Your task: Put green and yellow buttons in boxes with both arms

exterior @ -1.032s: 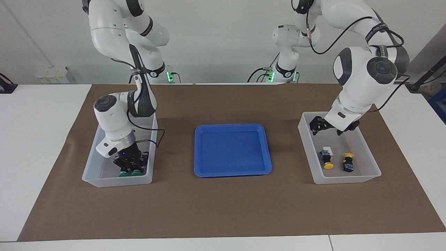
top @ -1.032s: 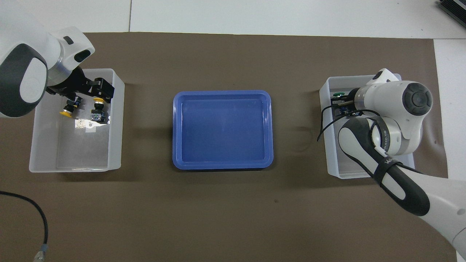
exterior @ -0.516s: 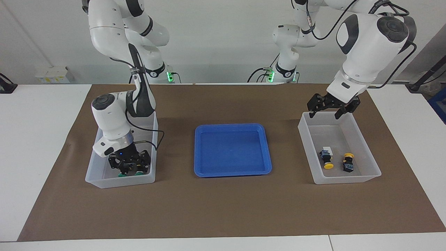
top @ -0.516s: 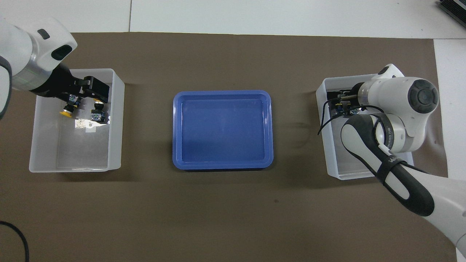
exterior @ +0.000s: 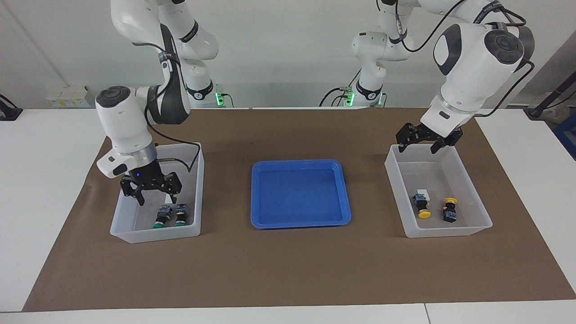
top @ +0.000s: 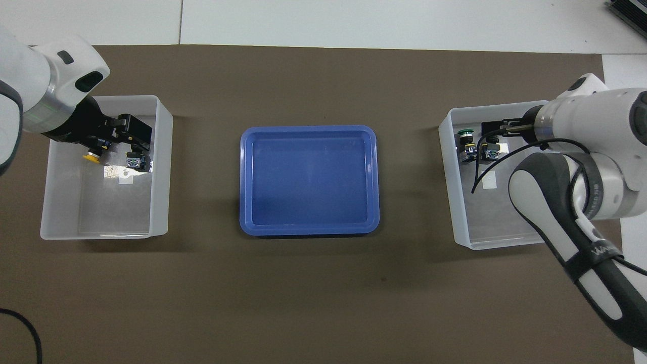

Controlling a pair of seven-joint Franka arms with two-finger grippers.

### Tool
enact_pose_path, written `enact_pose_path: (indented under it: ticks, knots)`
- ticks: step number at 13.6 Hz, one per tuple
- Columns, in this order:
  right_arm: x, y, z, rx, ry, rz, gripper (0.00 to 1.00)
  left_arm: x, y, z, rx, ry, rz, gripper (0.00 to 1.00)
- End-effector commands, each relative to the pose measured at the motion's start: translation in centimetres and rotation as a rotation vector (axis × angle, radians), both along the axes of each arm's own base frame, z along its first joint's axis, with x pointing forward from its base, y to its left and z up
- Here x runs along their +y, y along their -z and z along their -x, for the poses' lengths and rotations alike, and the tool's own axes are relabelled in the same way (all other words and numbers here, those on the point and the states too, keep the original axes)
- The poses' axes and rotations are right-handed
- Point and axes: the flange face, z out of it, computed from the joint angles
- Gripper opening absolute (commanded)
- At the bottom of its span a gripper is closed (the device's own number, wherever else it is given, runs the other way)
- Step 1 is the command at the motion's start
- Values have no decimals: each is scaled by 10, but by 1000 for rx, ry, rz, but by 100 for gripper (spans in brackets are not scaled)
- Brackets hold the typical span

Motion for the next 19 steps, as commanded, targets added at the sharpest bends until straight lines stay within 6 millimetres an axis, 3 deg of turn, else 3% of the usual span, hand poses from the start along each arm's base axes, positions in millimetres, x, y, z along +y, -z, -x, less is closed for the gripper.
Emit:
enact_pose_path:
  ticks: [1,4,10,15,19]
  knots:
    - [-2,-39,20,33,24,13,100,7,0,12,-1,-8,10,100]
    - [4,-78,35,104,28,17,100,14,0,8,-49,-10,-32,100]
    - [2,-150,36,166,38,14,100,24,0,8,-50,-27,-41,100]
    - [25,-158,36,191,19,-70,100,23,-1,8,-51,-27,-40,100]
    - [-9,-163,38,174,66,-76,100,23,-1,8,-51,-27,-40,100]
